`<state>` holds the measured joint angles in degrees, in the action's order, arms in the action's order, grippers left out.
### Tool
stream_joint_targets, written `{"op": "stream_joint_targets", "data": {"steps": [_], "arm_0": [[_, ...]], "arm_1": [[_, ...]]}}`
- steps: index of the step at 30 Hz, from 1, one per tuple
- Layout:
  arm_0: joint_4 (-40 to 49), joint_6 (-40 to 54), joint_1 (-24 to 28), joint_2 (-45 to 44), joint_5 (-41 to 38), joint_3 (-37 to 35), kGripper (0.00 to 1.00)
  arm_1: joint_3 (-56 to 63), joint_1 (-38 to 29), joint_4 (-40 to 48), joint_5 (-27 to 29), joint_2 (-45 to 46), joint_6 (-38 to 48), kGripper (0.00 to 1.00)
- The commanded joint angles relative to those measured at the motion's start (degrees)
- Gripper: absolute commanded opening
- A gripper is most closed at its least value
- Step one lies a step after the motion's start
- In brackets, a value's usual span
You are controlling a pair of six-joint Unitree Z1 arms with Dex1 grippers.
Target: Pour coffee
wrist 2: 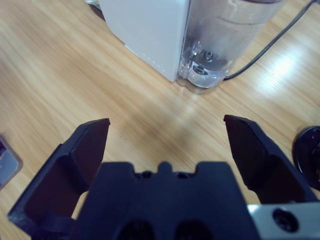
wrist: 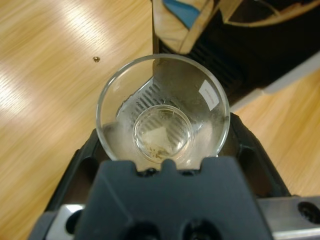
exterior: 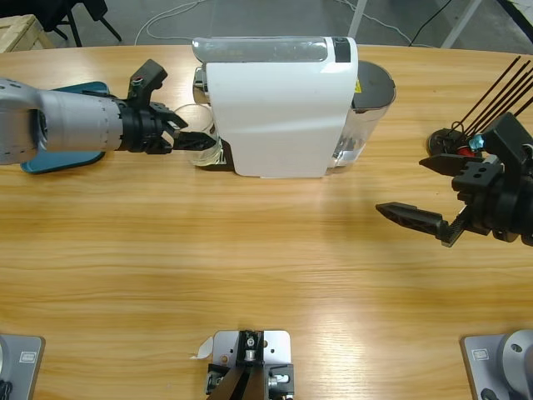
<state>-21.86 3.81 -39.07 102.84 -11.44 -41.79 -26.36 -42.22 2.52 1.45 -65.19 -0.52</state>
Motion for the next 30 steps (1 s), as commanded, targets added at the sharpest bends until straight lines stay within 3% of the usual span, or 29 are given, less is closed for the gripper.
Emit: {"op": "stream_joint_targets", "data": {"steps": [1, 6, 17, 30], "arm_0": [[2.96, -0.39, 3.95, -5.50, 1.11, 2.59, 0.563], [4.12, -0.65, 6.81, -9.26, 3.60, 4.50, 0.563], [3.93, -5.54, 21.21, -15.52, 8.66, 10.83, 0.563], [3.83, -9.79, 26.20, -15.22, 15.15, 13.13, 0.563]], "arm_1": [[1.75, -0.67, 0.29, 1.89, -0.94, 0.16, 1.000], [1.66, -0.67, 0.29, 1.54, -1.25, 0.15, 1.000], [1.66, -0.67, 0.38, 1.54, -1.17, 0.16, 1.000], [1.71, -0.67, 0.50, 1.28, -0.55, 0.08, 0.999]]}}
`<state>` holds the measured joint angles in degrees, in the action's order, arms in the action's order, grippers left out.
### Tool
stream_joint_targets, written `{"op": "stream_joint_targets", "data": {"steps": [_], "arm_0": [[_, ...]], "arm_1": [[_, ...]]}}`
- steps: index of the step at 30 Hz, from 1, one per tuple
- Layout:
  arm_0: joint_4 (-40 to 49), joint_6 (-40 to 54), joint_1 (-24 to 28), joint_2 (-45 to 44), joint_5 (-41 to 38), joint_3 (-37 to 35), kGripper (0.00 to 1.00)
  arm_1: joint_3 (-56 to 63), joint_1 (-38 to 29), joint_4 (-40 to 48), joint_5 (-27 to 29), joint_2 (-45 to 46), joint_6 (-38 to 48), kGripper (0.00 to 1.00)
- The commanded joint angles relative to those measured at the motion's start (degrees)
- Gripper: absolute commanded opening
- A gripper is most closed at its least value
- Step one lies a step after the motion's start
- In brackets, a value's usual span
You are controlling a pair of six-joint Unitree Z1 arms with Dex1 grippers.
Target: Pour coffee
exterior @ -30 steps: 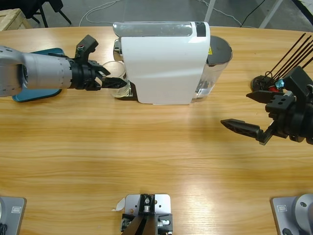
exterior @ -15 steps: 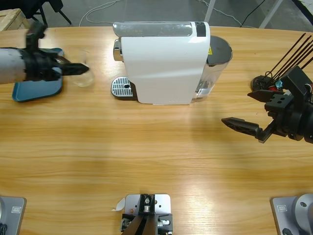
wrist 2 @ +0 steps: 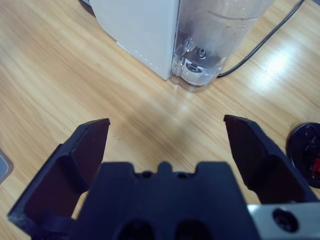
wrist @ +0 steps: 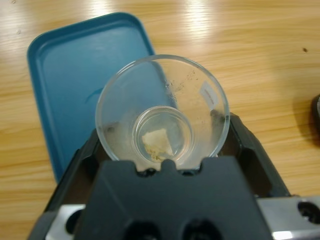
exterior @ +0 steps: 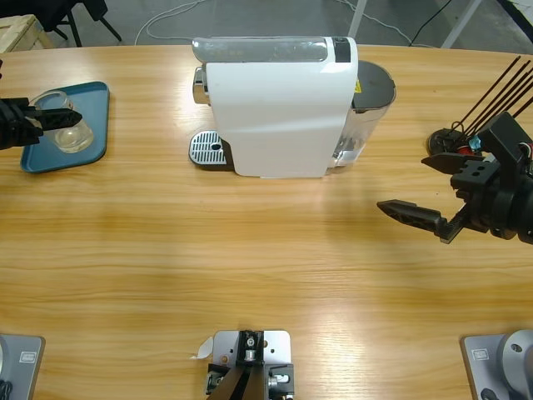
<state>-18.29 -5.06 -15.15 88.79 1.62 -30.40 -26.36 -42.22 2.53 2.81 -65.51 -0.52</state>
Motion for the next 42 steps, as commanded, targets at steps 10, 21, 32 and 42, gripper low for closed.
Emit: {"op": "stream_joint_targets", "data": {"steps": [10, 21, 32, 42], "arm_0": [[-2.71, -3.91, 6.71, 5.66, 1.97, 2.65, 0.598], [-6.58, -4.68, 7.94, 6.78, -1.53, 2.70, 1.000], [8.84, -2.68, 6.16, -17.69, -4.52, -4.49, 1.000], [16.53, 3.83, -30.52, -11.83, -3.29, -2.36, 1.000]], "arm_1": [[1.75, -0.67, 0.63, -0.34, -0.39, 0.08, 0.997], [1.75, -0.67, 0.63, -0.19, -0.50, 0.09, 0.997], [1.75, -0.67, 0.63, -0.34, -0.50, 0.08, 0.996], [1.75, -0.67, 0.63, -0.61, -0.92, 0.08, 0.996]]}}
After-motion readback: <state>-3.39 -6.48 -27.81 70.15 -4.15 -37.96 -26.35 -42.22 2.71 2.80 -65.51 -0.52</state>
